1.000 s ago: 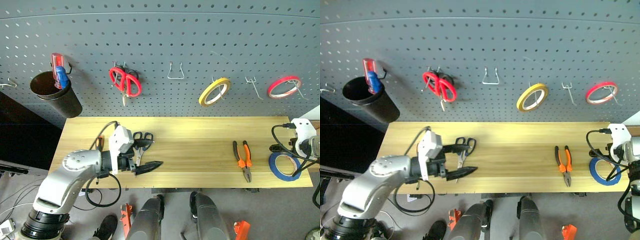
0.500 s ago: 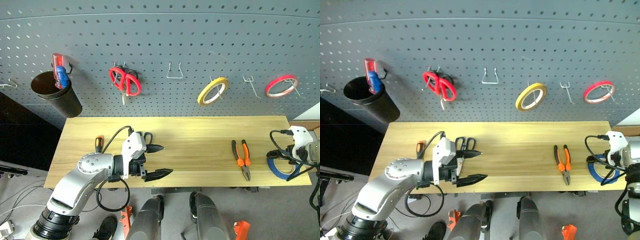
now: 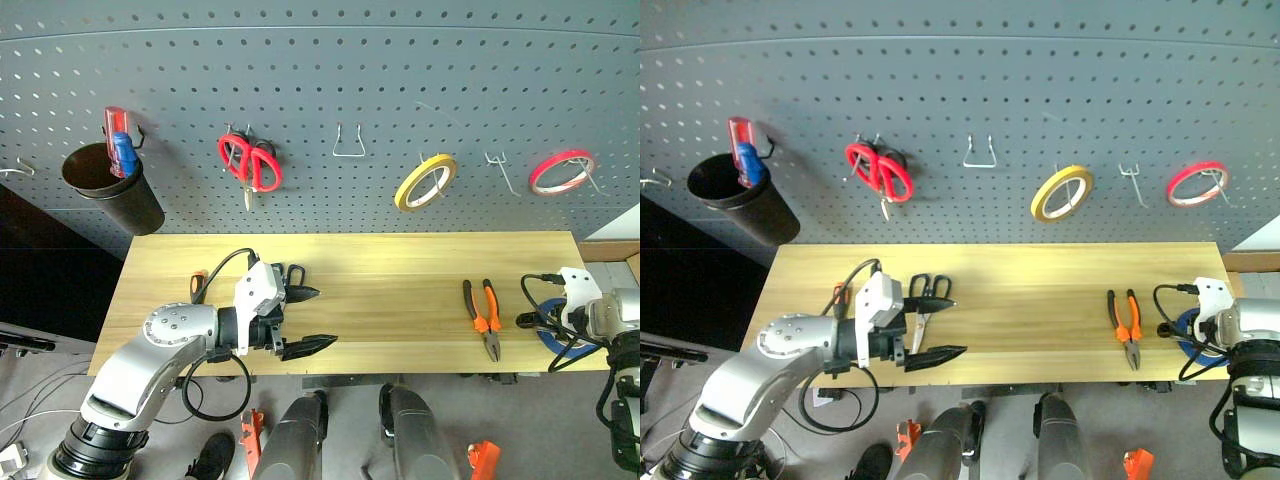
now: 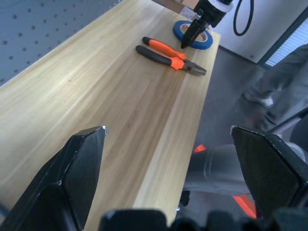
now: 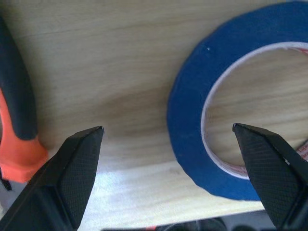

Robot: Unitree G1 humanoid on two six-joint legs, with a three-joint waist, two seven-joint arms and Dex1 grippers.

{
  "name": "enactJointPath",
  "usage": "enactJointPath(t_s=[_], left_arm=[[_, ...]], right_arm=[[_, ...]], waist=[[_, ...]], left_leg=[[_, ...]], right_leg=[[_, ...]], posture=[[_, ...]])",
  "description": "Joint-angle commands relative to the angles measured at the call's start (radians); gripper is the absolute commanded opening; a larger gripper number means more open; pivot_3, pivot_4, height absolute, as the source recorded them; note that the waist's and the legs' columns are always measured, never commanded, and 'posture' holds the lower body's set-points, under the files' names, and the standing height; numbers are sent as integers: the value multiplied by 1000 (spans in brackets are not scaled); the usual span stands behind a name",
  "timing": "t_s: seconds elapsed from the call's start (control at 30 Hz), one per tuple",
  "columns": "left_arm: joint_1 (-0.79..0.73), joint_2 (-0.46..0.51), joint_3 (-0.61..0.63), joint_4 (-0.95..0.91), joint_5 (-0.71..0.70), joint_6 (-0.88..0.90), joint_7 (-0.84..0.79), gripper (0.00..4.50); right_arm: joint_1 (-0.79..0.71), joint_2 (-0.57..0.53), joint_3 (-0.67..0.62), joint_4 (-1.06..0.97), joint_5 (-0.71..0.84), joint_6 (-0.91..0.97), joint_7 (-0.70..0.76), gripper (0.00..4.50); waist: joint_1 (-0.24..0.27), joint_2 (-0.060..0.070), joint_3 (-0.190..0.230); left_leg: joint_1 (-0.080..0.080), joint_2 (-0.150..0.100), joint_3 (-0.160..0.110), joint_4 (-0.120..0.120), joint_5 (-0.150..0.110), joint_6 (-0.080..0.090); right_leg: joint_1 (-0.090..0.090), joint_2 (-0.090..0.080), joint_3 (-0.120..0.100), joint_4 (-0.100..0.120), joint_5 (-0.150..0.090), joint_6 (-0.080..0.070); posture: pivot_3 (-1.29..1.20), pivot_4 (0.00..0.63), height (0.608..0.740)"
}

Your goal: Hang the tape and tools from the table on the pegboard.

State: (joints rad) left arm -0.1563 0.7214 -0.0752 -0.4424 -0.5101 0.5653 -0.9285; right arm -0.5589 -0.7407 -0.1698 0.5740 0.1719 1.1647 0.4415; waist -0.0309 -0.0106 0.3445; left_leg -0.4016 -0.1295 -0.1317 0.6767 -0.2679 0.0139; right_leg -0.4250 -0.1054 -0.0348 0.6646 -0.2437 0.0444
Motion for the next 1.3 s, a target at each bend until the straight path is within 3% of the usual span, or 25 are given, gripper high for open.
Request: enactJointPath(t_s=[0.03, 0.07, 0.17, 0.5, 0.67, 0.83, 1.0, 1.1, 1.23, 1.3], left_arm=[[15, 24, 35, -53, -24, 5, -12, 4466], [15, 28, 39, -53, -24, 6, -13, 4466], [9, 34, 40, -51, -24, 9, -14, 4500], [-24, 41, 53, -31, -16, 6, -26, 4500], [-40, 33, 92, -19, -43, 17, -22, 4500], [-94, -24, 136, 31, -81, -20, -13, 4500], [-92, -97, 146, 62, -62, -126, -14, 4500], [-94, -137, 146, 97, -59, -184, -25, 4500], [-120, -223, 150, 151, -55, -274, -3, 4500], [-129, -268, 146, 170, -50, -311, 14, 4500]], right_arm=[[14, 6, -35, -16, 14, -3, -10, 4500], [14, 11, -39, -22, 19, 2, -13, 4500], [7, 19, -55, -28, 15, 22, -44, 3896], [24, 27, -19, -70, -11, 37, -92, 447], [52, 4, 11, -146, 0, 55, -60, 412], [159, -93, 13, -446, 72, 157, 42, 411], [322, -236, -72, -790, 207, 245, 184, 411], [460, -291, -207, -977, 292, 218, 293, 411], [540, -183, -441, -1159, 388, 97, 354, 411], [545, -66, -520, -1247, 449, 2, 348, 411]], waist=[[0, 0, 0], [0, 0, 0], [0, 0, 0], [0, -2, -5], [1, -2, -6], [3, -1, -6], [1, -2, -7], [0, -2, -7], [-4, -2, -7], [-5, -4, -9]], left_leg=[[0, 0, 0, 0, 0, 0], [0, 0, 0, 0, 0, 0], [0, 0, 0, 0, 0, 0], [0, 0, 0, 0, 0, 0], [0, 0, 0, 0, 0, 0], [-1, 0, 0, 0, 0, 0], [-1, 0, 0, 0, 0, 0], [-1, 1, -1, 0, 0, 0], [0, 1, -1, 1, 0, 1], [0, 1, 0, 2, -1, 1]], right_leg=[[0, 0, 0, 0, 0, 0], [0, 0, 0, 0, 0, 0], [0, 0, 0, 0, 0, 0], [0, 0, 0, 0, 0, 0], [0, 0, 0, 0, 0, 0], [0, 0, 0, 0, 0, 0], [0, 0, 0, -1, 0, 0], [1, 1, -1, -2, 0, 0], [2, 1, -1, -2, 1, 2], [3, 1, -1, -3, 2, 3]], posture=[[-48, 294, 740], [-48, 293, 740], [-49, 291, 740], [-48, 287, 740], [-62, 289, 740], [-85, 293, 740], [-152, 303, 740], [-189, 303, 740], [-223, 310, 740], [-233, 308, 740]])
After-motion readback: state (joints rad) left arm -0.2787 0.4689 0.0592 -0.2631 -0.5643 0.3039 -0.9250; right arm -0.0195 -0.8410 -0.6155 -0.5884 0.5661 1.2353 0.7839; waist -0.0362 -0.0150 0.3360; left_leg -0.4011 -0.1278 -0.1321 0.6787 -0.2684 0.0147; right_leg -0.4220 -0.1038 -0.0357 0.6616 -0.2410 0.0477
